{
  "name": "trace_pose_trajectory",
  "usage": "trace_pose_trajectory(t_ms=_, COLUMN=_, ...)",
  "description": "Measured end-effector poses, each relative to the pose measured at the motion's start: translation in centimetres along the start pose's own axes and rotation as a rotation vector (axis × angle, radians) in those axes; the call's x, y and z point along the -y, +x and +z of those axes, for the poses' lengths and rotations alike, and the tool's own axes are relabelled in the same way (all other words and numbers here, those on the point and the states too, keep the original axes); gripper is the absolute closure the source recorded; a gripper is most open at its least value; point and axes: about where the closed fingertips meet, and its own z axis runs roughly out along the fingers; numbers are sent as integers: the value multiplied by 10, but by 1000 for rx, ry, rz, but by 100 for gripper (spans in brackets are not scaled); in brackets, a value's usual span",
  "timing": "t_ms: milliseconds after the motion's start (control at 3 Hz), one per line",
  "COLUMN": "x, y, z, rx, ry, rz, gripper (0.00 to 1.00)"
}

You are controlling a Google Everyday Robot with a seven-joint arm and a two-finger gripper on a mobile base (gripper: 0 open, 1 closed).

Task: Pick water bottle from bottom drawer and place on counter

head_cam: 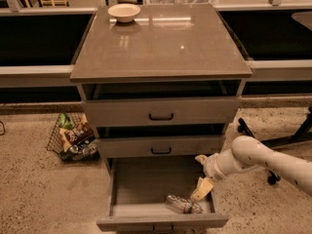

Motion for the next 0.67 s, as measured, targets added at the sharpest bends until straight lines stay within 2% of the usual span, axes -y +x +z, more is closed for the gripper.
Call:
trace_pose_trajectory(t_ms=333, x=16, y=29, z=31, rx=-52, ry=21, rz=28, gripper=0)
trace_pose_trajectory(t_ms=667, x=39, y=75, z=73, rx=-89, ry=34, rz=64, gripper=0)
